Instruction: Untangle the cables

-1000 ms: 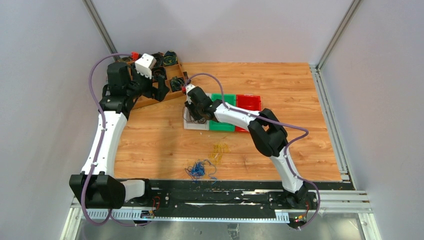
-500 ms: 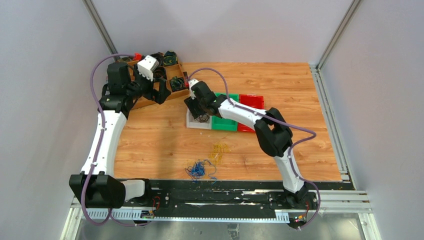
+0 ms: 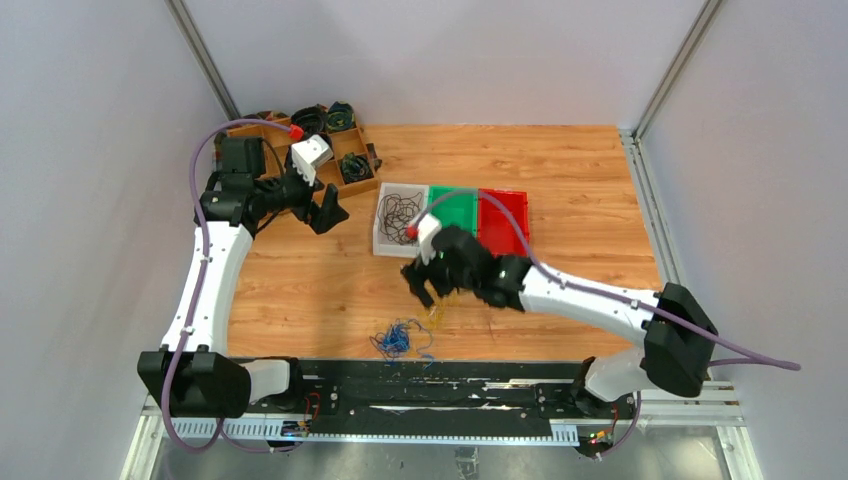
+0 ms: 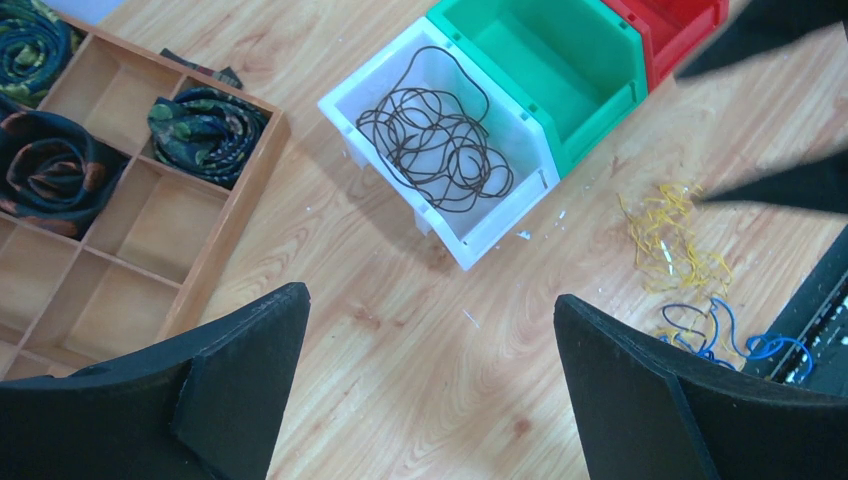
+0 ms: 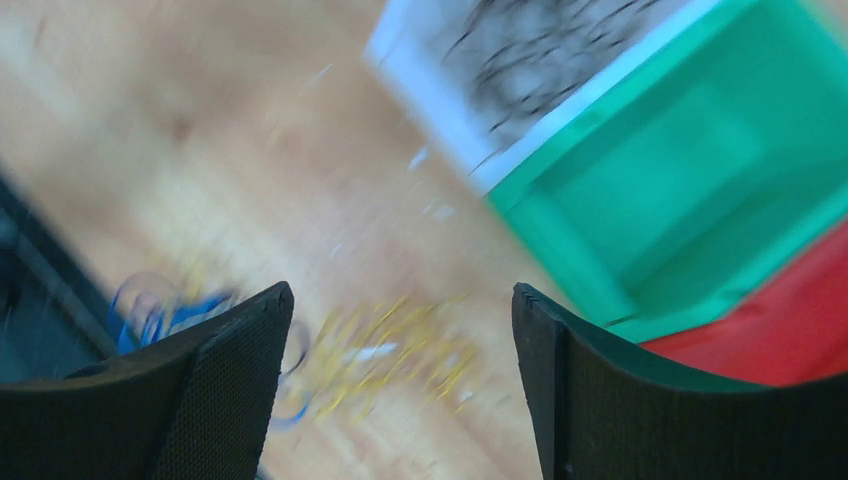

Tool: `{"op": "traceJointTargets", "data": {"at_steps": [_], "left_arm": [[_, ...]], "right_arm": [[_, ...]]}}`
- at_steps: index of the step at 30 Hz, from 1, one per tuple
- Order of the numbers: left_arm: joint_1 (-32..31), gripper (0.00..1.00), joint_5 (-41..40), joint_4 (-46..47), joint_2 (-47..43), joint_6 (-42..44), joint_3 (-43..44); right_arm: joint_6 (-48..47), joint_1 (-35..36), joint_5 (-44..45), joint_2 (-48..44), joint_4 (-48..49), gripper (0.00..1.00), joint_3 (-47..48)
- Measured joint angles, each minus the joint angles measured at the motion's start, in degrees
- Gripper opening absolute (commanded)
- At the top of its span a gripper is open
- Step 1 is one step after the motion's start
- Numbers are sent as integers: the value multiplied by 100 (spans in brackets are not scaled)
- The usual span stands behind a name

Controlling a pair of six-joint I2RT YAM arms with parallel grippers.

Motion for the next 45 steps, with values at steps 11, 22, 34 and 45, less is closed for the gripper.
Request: {"op": "traceJointTargets", "data": {"at_steps": [11,22,34,45], "left_arm": [[-2,97,31,-96,-2,203,2],[-2,97,2,-111,-4,260,2],[-2,94,-17,-138,-7,398,2],[-1023,99,210,-774,-640,1241,-1189]], "right_arm": [[28,1604,-138,155,708,76,-1598],[597,922,142,1762,984,48,-426],[1320,673,260,2111,1279,25,179],[1502,446,160,817,1244,63,-442]]}}
